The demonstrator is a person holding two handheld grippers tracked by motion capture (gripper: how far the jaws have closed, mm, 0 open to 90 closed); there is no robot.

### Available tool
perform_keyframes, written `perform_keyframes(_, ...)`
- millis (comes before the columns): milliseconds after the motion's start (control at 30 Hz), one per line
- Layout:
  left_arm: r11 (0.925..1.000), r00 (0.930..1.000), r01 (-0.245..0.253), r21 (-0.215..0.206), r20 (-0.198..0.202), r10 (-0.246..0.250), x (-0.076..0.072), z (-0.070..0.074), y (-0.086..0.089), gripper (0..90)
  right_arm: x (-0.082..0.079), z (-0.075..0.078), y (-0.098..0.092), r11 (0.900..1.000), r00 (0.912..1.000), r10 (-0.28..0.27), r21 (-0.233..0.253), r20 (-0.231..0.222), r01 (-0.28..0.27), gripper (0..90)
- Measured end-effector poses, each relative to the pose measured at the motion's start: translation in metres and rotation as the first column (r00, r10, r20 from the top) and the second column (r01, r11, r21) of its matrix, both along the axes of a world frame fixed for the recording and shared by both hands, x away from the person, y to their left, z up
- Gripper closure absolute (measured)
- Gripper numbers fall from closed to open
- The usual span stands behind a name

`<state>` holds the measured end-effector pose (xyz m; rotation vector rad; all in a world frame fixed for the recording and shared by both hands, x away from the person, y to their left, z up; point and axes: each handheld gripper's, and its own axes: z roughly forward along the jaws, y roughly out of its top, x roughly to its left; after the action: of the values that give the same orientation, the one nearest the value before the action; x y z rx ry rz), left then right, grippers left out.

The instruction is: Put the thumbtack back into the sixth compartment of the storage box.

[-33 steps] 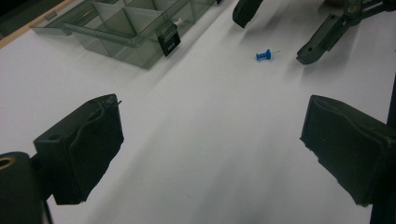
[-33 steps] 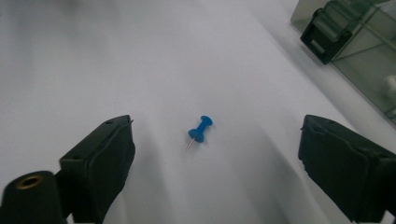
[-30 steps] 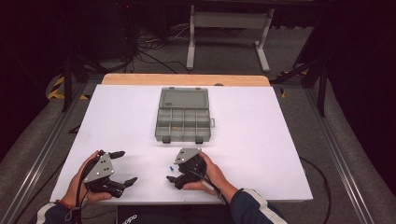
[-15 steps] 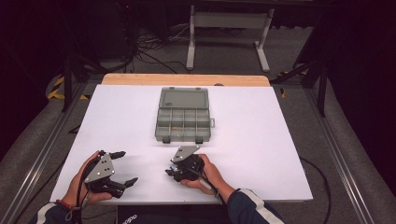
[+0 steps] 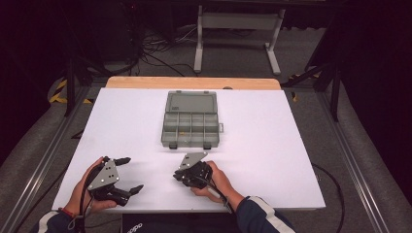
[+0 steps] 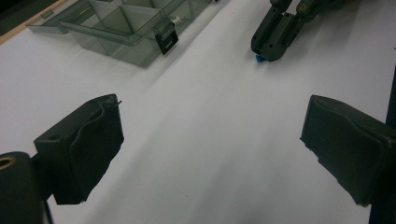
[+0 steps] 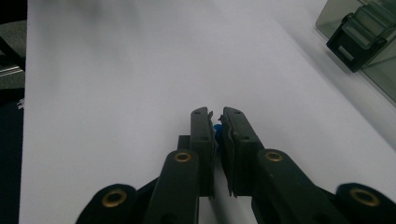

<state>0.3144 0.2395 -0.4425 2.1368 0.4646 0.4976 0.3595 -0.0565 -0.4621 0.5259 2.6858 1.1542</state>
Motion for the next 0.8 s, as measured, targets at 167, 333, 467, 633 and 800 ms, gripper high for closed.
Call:
perform_keyframes(167,1.0000,1.0000,-0.003,0.003,-0.004,0.003,0.001,-0.001,0.001,6.0,0.000,0.001,-0.001,1.000,0.9999,0.001,-0.005,0.011,-0.001,84.2)
perform_keyframes(333,1.0000,1.0000,-0.004,0.001,-0.005,0.004,0.001,0.000,0.001,6.0,0.002,0.003,-0.006,1.000,0.9997,-0.016,0.002,0.020,0.016,84.3)
perform_keyframes(467,1.0000,1.0000,-0.004,0.001,-0.005,0.004,0.001,-0.001,0.001,6.0,0.003,0.007,-0.009,0.999,0.9991,-0.031,0.015,0.031,0.030,84.3)
perform_keyframes(633,1.0000,1.0000,-0.004,0.001,-0.005,0.004,0.001,-0.001,0.001,6.0,0.004,0.012,-0.012,0.999,0.9982,-0.039,0.027,0.045,0.037,84.3)
perform_keyframes(800,1.0000,1.0000,-0.004,-0.001,-0.006,0.004,0.001,-0.001,0.001,6.1,0.005,0.017,-0.015,0.998,0.9971,-0.048,0.034,0.060,0.046,84.3)
